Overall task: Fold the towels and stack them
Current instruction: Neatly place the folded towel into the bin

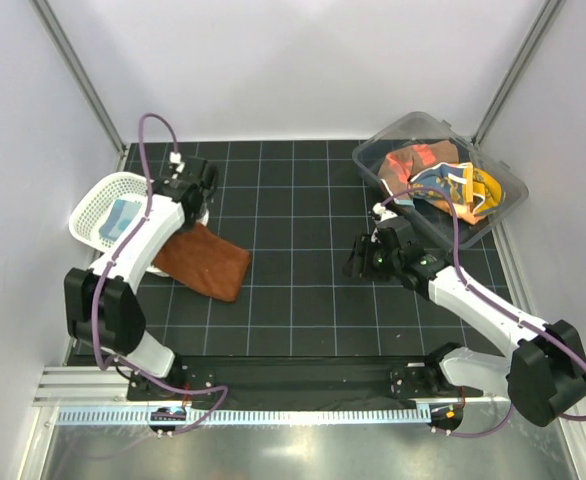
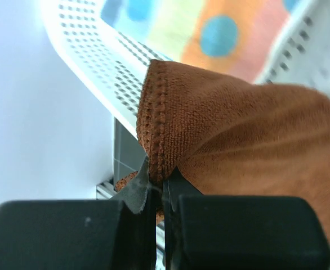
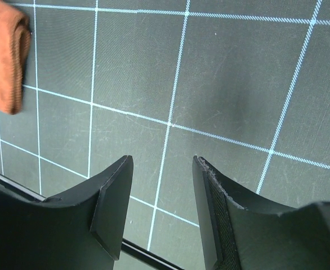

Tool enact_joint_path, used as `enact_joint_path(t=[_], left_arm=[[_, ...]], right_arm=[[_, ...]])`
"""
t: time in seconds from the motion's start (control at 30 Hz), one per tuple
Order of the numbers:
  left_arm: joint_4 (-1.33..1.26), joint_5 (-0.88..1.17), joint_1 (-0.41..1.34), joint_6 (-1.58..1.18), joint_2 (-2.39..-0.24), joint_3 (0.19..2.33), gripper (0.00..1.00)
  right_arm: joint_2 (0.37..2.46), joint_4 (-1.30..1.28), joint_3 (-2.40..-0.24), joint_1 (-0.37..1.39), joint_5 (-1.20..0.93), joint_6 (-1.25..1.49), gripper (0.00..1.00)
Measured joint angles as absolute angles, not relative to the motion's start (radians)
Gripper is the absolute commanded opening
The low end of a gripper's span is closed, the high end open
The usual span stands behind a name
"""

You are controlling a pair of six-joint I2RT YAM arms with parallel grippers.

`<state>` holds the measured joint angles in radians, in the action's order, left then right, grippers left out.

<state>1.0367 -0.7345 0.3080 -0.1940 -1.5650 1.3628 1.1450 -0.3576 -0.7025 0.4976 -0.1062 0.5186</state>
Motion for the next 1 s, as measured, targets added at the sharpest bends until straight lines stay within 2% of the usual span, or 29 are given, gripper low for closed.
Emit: enact_joint_path(t=[0.17,0.47,1.0], left_arm=[[0.939,-0.761,0.208,-0.123,-1.563,1.384,0.0],[0.863,-0.797,0.119,-0.084,-1.758,1.53,0.0],[0.781,-0.801,-0.051,-0.057,-1.905,1.653,0.0]], right_arm=[[1.145,-0.352,-0.702,0.498,-0.107,0.5,0.54],[1.137,-0.308,-0.702,0.498,-0.109,0.495,0.54],[1.195,-0.281,-0.702,0.498,-0.102,0.451,0.55]])
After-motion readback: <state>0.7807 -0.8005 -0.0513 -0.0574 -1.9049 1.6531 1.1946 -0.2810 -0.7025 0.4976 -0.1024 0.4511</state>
